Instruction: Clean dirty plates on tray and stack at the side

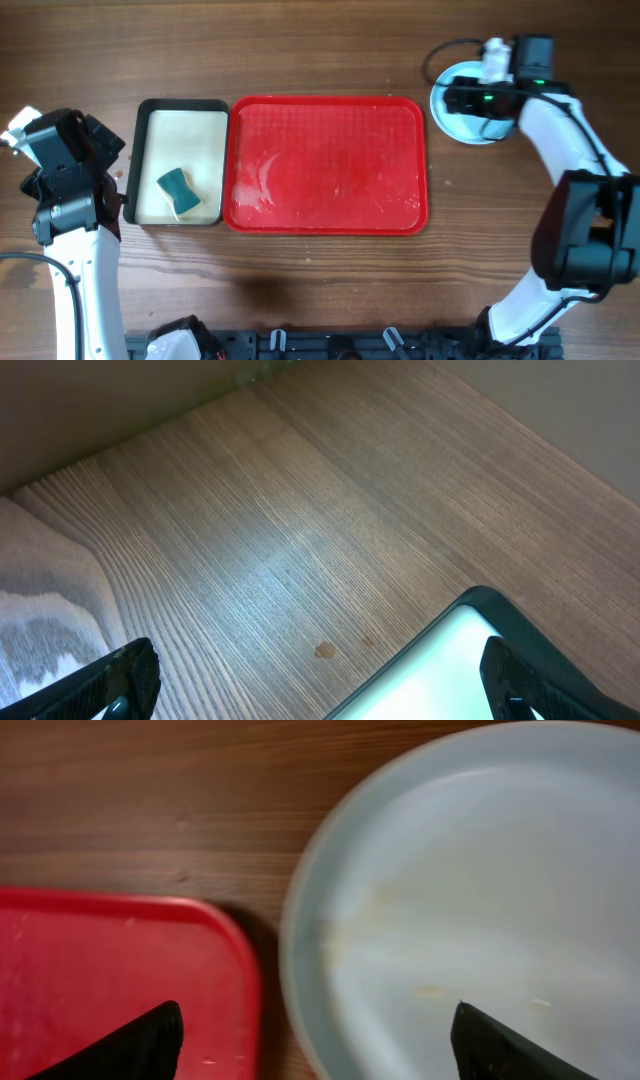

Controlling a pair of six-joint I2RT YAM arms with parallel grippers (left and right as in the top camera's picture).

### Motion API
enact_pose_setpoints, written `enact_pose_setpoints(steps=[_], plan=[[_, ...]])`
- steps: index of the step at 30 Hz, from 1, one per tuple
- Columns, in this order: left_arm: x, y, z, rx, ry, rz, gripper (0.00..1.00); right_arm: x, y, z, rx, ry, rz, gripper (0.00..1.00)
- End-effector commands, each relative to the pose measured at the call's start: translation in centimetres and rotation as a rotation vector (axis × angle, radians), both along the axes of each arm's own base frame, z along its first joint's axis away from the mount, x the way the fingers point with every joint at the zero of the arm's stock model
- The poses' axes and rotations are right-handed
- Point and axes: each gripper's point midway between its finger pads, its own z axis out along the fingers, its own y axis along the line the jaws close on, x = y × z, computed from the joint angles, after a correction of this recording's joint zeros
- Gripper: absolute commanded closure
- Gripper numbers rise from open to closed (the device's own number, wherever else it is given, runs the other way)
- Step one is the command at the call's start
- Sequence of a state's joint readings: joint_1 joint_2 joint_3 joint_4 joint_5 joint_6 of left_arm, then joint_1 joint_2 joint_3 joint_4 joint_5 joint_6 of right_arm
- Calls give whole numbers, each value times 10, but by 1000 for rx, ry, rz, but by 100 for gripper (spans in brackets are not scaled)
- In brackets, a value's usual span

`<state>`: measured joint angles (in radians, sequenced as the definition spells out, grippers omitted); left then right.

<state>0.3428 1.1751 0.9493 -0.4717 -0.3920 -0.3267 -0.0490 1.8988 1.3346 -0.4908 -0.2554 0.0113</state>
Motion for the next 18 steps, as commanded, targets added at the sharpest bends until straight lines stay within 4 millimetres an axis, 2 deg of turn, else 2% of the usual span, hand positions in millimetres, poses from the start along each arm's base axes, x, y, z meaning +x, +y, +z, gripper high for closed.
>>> enact_pose_setpoints(steps=[1, 3, 4, 7, 9, 18], plan=[[0, 2, 6, 3, -17, 10, 0, -6, 38, -10, -44, 15, 111, 11], [0, 2, 6, 3, -17, 11, 0, -12, 58, -11, -44, 28, 155, 7], [0, 2, 6, 3, -16, 11, 0, -16, 68, -12, -45, 38, 178, 1], [0, 2, 6, 3, -17, 10, 0, -26, 87, -15, -46, 65, 221, 0], [0, 2, 6, 3, -17, 11, 0, -26, 97, -14, -46, 54, 242, 0], [0, 2, 6, 3, -16, 11, 0, -26, 100, -13, -46, 47, 249, 0]])
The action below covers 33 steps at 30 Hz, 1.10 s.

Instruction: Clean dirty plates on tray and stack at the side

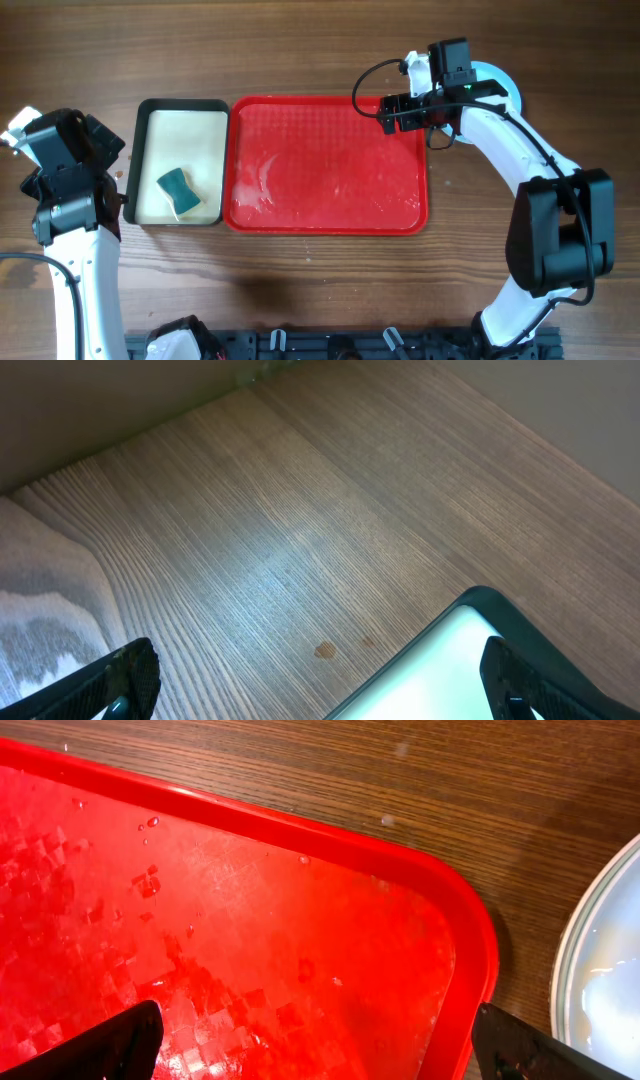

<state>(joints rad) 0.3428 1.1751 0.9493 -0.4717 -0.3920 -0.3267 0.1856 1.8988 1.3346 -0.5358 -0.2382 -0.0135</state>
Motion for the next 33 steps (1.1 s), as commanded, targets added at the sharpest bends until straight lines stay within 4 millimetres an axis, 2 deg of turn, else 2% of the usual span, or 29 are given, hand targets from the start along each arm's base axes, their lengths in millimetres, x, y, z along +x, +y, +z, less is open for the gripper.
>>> enact_pose_setpoints(steps=[1, 30, 33], plan=[[0, 2, 6, 3, -17, 10, 0, 0, -2, -8, -17, 8, 2, 0], [0, 2, 6, 3, -17, 10, 0, 1, -2, -10, -18, 9, 2, 1], [0, 2, 6, 3, -17, 10, 0, 2, -2, -4, -15, -4, 2, 0]])
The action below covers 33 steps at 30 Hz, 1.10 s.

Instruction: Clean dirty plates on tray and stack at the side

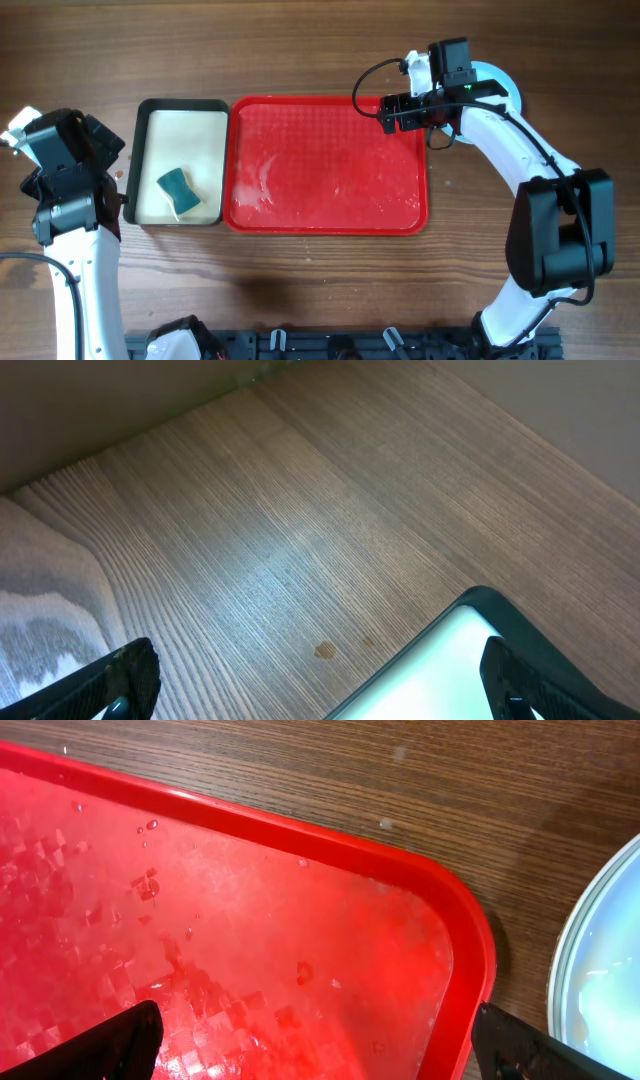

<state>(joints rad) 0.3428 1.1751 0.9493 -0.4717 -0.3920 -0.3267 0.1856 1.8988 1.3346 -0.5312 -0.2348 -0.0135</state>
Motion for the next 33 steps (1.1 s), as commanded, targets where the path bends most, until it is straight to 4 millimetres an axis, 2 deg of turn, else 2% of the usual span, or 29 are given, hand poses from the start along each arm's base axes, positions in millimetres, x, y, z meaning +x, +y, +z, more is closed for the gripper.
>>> enact_pose_setpoints(steps=[1, 5, 9, 13, 17, 22, 27, 29, 33], plan=[[0, 2, 6, 3, -17, 10, 0, 1, -2, 1, -11, -11, 4, 0], [0, 2, 6, 3, -16, 10, 0, 3, 0, 49, 9, -119, 5, 0], [0, 2, 6, 3, -17, 10, 0, -2, -1, 115, 37, -269, 5, 0], [0, 2, 6, 3, -17, 10, 0, -22, -5, 193, 71, -449, 3, 1], [0, 2, 6, 3, -17, 10, 0, -45, -9, 247, 96, -581, 3, 0], [0, 2, 6, 3, -17, 10, 0, -81, -19, 303, 104, -735, -2, 1], [0, 2, 6, 3, -17, 11, 0, -123, -33, 351, 93, -885, -25, 0], [0, 2, 6, 3, -17, 10, 0, -142, -37, 364, 102, -924, -26, 0], [0, 2, 6, 3, -16, 11, 0, -181, -47, 376, 73, -969, -24, 0]])
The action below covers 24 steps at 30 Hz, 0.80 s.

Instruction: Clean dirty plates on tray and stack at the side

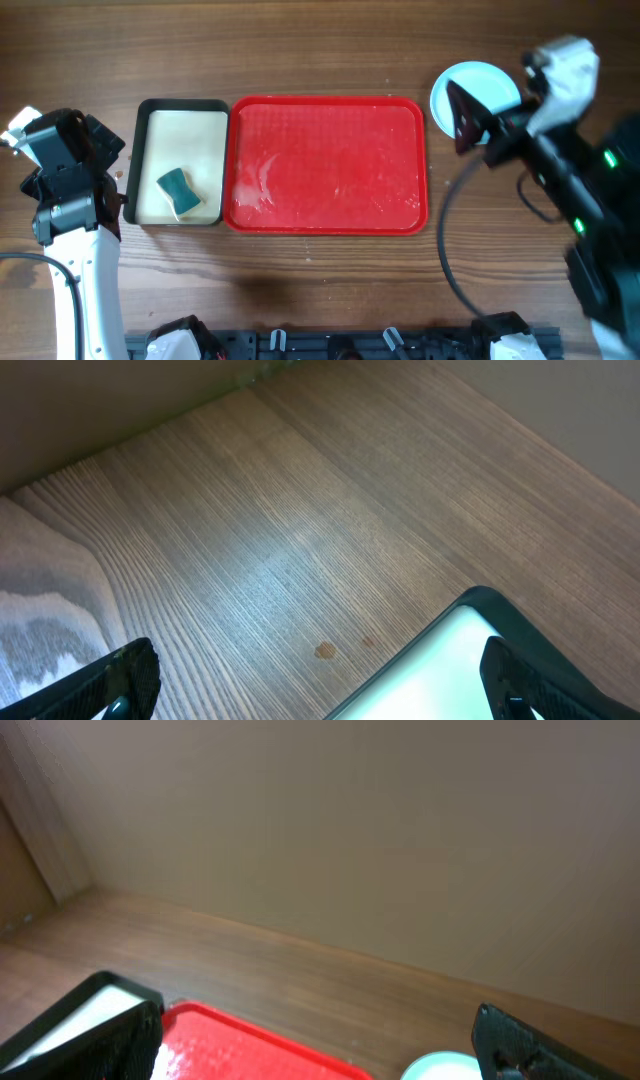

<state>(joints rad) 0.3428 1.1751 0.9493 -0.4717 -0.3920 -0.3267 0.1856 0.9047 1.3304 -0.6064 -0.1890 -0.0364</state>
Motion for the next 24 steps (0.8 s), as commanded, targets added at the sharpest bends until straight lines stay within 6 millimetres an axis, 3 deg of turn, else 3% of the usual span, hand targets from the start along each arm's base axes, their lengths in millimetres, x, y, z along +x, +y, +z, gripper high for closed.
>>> enact_pose_setpoints(steps=[1, 6, 8, 11, 14, 15, 17, 24], plan=[[0, 2, 6, 3, -17, 10, 0, -35, -12, 12, -65, -68, -23, 0], [0, 2, 6, 3, -17, 10, 0, -90, -23, 4, -133, -101, -11, 1], [0, 2, 6, 3, -17, 10, 0, -99, -24, -1, -130, -118, -12, 1], [0, 2, 6, 3, -17, 11, 0, -113, -27, -27, -125, -142, -14, 0], [0, 2, 6, 3, -17, 10, 0, -117, -28, -57, -115, -182, -17, 0], [0, 2, 6, 3, -17, 11, 0, -114, -27, -76, -106, -220, -19, 0], [0, 2, 6, 3, -16, 10, 0, -109, -26, -91, -95, -274, -21, 0], [0, 2, 6, 3, -17, 10, 0, -90, -22, -103, -21, -598, -45, 0]])
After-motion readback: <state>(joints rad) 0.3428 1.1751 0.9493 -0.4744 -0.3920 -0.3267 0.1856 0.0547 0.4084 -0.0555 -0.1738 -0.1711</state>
